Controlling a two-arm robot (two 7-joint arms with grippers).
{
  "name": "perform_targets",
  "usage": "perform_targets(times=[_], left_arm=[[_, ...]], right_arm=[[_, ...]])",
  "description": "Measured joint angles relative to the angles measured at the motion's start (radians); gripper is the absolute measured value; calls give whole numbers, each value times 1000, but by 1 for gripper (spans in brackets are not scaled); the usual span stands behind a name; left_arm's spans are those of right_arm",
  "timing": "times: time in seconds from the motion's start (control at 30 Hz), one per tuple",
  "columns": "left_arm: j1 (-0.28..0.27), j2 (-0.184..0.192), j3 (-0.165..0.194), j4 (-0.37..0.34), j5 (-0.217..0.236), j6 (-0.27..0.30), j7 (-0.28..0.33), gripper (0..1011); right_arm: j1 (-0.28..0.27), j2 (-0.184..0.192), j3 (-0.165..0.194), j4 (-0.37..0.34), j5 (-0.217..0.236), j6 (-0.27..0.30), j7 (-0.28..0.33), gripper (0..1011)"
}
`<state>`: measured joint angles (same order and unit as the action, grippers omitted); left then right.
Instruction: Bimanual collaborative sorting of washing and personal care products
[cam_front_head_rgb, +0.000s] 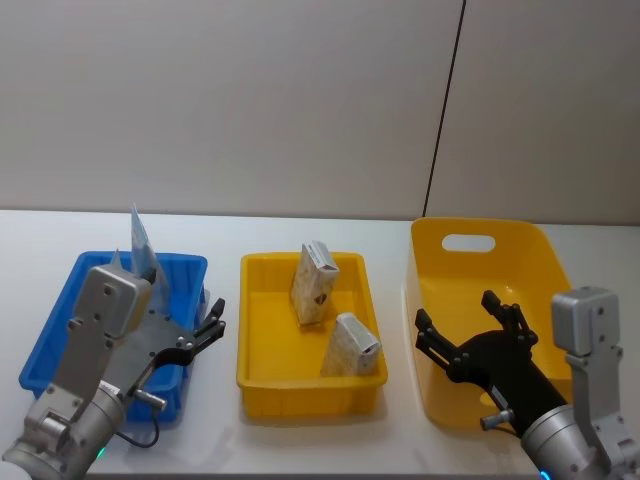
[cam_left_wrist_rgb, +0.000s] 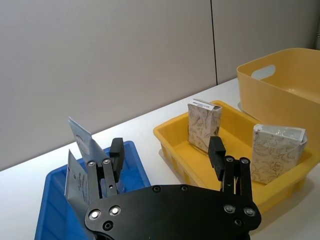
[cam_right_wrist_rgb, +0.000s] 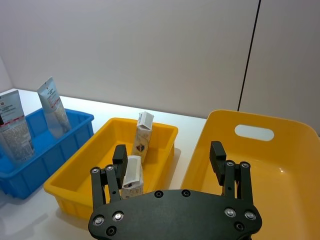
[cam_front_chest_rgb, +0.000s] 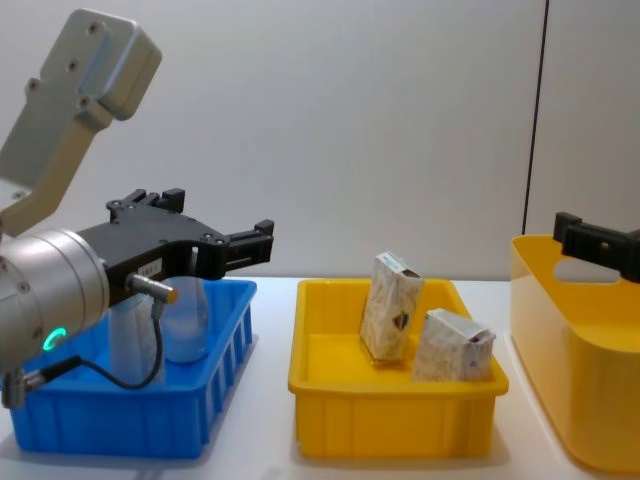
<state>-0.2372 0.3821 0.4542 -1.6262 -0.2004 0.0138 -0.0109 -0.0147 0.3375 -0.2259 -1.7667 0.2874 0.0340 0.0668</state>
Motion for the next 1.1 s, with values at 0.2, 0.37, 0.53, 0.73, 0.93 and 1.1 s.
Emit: perform_targets(times=[0.2, 0.37, 0.53, 0.73, 0.93, 1.1], left_arm=[[0, 0, 0, 0, 0, 0, 0, 1001], [0, 0, 0, 0, 0, 0, 0, 1002], [0, 0, 0, 0, 0, 0, 0, 1001], [0, 0, 0, 0, 0, 0, 0, 1002], [0, 0, 0, 0, 0, 0, 0, 1001], [0, 0, 0, 0, 0, 0, 0, 1001]], right_arm=[[0, 0, 0, 0, 0, 0, 0, 1004], [0, 0, 0, 0, 0, 0, 0, 1004], [0, 0, 0, 0, 0, 0, 0, 1004], [0, 0, 0, 0, 0, 0, 0, 1004], [3, -4, -1, 2, 0, 5, 0, 1004], [14, -15, -8, 6, 2, 31, 1, 1004]])
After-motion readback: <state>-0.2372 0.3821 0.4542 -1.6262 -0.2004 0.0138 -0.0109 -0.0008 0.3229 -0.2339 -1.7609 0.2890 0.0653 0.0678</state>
